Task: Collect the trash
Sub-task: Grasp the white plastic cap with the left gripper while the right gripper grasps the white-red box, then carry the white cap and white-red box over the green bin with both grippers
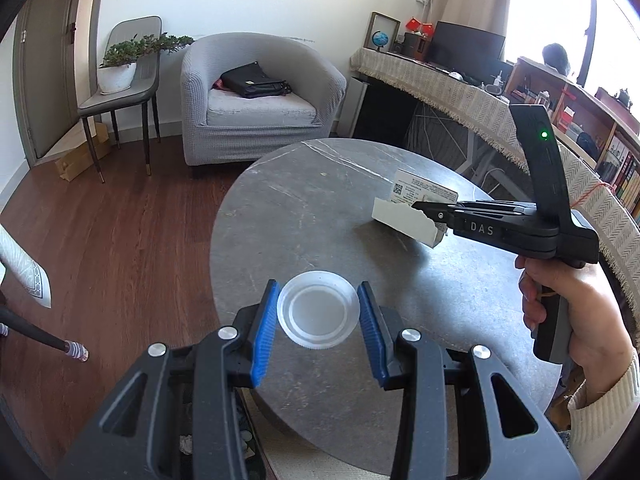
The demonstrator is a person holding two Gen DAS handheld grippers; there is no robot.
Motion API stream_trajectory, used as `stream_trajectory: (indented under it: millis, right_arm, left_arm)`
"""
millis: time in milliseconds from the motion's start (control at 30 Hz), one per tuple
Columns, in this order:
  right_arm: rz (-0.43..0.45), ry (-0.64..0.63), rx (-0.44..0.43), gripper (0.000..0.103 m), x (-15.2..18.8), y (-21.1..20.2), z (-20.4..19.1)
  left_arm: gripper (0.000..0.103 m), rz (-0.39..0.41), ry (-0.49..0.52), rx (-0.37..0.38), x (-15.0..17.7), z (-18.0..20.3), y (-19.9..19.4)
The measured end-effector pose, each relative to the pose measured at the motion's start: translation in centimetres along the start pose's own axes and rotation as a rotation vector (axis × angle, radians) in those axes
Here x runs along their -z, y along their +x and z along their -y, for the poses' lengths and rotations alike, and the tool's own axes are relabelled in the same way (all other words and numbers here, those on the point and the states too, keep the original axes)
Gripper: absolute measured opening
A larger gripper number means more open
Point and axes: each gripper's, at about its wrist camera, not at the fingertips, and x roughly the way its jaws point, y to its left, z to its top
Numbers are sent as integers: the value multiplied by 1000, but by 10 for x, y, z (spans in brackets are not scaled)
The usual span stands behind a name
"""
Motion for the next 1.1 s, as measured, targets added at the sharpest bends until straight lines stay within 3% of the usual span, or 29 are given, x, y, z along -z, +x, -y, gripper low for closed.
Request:
stream_trajectory:
  millis: [567, 1100]
  right_arm:
    - [4, -64, -130, 1, -15, 16, -68]
    - [-14, -152, -238, 1, -17, 25, -135]
  left_arm:
    - [42, 12, -81, -96, 10, -61, -30]
    - [42, -73, -138, -180, 38, -113, -30]
